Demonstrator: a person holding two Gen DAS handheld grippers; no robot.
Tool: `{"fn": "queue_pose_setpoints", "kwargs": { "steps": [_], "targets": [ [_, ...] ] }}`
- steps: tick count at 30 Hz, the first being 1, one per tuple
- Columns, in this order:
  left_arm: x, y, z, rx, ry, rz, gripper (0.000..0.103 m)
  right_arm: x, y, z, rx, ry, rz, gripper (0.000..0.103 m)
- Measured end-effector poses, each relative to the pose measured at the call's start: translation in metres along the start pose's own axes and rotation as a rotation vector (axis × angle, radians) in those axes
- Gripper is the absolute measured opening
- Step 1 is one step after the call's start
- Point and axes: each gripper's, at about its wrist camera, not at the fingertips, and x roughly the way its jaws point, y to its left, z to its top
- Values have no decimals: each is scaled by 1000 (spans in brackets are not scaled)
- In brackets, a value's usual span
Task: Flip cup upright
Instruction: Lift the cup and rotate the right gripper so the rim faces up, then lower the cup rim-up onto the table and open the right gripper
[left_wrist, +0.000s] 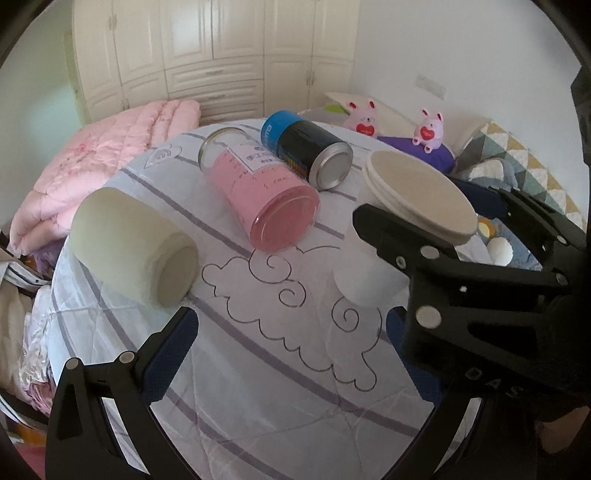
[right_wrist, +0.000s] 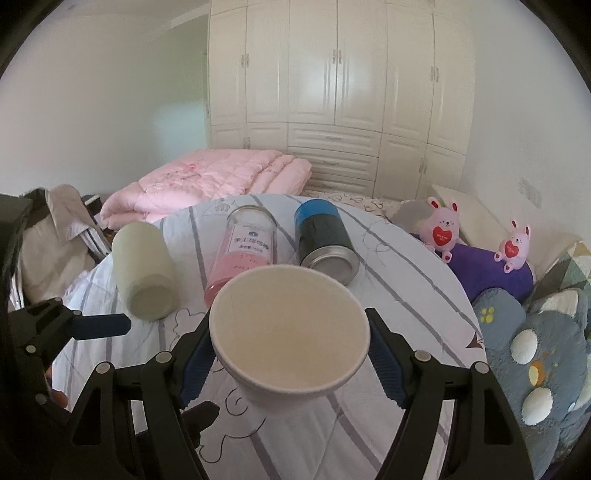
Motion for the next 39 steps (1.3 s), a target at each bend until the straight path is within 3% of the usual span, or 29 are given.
{"fn": "queue_pose_setpoints", "kwargs": {
  "steps": [8, 18, 27, 39],
  "targets": [
    [7, -6, 1, 12, -14, 3, 103, 1, 2, -2, -36, -30, -75, 76],
    [36, -22, 36, 4, -16, 12, 103, 21, -36, 16, -36, -63, -157, 76],
    [46, -27, 32, 12, 23, 16, 103, 32, -44, 9, -20, -46, -134, 76],
    [30, -23, 23, 2, -14, 26, 103, 21, -44, 3, 40, -30, -103, 80]
  ]
}}
